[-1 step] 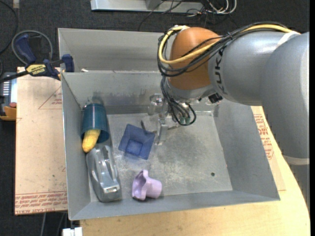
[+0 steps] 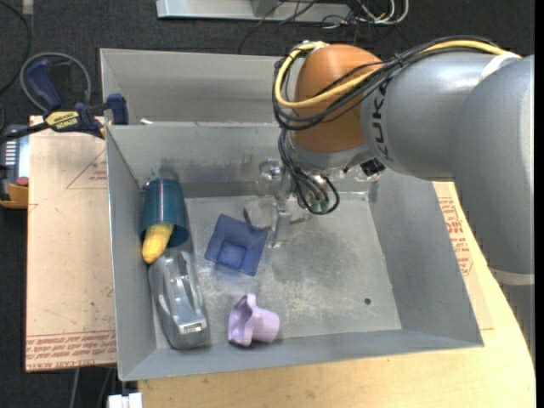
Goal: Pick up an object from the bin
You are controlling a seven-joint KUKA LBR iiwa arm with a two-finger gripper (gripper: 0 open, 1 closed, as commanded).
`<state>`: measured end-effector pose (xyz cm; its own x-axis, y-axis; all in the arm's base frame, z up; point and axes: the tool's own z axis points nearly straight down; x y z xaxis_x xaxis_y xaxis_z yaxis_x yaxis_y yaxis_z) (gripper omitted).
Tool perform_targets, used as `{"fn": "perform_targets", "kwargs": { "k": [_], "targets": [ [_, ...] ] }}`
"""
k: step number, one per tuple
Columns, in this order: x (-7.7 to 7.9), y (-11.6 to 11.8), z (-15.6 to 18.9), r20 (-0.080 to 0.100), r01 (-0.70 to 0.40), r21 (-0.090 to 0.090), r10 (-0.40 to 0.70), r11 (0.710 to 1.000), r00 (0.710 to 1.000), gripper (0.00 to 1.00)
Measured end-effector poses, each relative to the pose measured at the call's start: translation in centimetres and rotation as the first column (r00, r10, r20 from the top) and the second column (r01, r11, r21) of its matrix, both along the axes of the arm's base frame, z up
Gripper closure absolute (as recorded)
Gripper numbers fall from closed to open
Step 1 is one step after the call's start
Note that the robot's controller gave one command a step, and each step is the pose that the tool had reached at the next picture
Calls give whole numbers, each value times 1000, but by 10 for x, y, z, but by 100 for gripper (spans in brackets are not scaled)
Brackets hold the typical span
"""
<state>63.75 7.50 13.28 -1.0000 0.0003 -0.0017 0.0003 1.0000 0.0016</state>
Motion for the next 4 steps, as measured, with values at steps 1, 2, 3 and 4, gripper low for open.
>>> {"fn": "perform_targets", "kwargs": {
  "k": [1,2,3,4],
  "targets": [
    [-10,64,-64,0,-292,3,292,956,956,0],
    [13,-71,-62,5,-170,-3,170,985,985,0],
    [-52,81,-36,4,-546,2,546,838,838,0],
    [-6,-32,-54,7,-233,-3,233,973,972,0]
  ]
}}
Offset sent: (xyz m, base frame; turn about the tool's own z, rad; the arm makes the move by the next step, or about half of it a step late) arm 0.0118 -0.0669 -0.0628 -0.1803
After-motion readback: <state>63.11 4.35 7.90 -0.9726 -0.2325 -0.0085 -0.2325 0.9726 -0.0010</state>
